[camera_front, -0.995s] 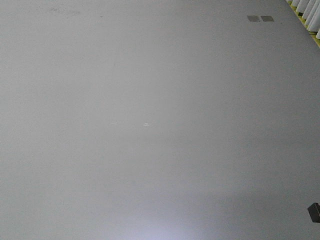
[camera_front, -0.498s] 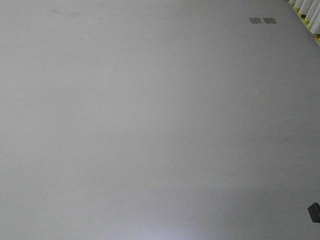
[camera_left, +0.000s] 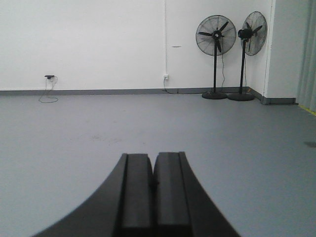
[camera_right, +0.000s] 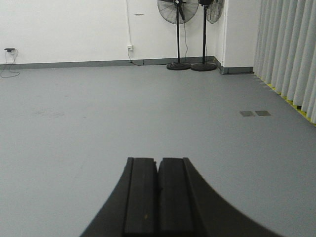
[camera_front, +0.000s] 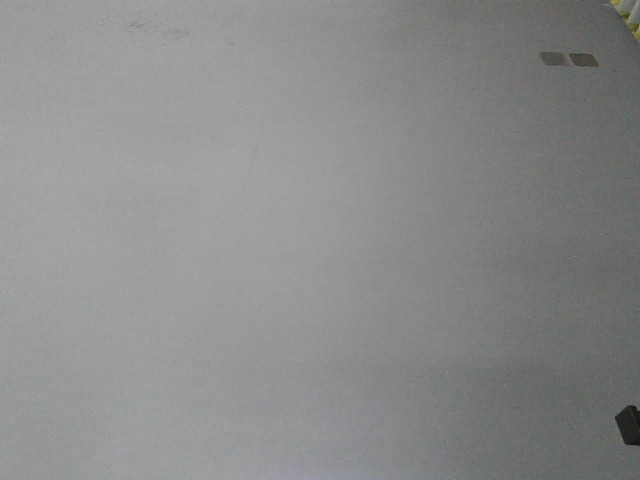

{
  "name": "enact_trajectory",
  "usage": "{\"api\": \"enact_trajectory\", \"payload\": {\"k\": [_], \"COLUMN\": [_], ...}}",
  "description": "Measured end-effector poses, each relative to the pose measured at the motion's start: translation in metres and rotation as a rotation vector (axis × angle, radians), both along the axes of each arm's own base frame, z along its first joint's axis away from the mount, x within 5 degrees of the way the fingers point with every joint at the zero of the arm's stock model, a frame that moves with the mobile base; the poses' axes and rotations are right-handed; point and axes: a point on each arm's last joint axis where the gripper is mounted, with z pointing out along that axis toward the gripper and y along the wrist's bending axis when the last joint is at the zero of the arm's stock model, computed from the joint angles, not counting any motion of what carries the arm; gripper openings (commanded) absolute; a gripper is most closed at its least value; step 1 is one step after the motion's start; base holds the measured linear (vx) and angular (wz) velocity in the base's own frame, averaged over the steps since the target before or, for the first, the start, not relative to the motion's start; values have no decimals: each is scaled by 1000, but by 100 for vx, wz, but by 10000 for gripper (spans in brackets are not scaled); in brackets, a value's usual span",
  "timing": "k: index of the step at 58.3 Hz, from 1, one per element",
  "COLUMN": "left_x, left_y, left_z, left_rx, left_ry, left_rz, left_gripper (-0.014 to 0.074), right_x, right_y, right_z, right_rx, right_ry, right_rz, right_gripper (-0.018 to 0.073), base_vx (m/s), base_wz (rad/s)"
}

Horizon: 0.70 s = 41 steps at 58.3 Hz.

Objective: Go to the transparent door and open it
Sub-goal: 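Drive the base across the grey floor, turning toward the glass door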

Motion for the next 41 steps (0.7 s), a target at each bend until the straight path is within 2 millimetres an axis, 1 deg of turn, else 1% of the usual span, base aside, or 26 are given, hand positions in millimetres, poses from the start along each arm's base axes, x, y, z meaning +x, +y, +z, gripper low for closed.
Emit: {"api": "enact_trajectory", "payload": {"k": [20,41], "left_x": [0,0], "left_y": [0,0], "left_z": [0,0], "left_rx": [0,0], "left_ry": [0,0], "left_rz": [0,0], "left_gripper": [-6,-6], "right_x": [0,0], "right_y": [0,0], "right_z": [0,0], "right_rx": [0,0], "right_ry": [0,0], "right_rz": [0,0], "right_gripper": [-9,-9], "base_vx": [40,48], "base_wz": [7,8]}}
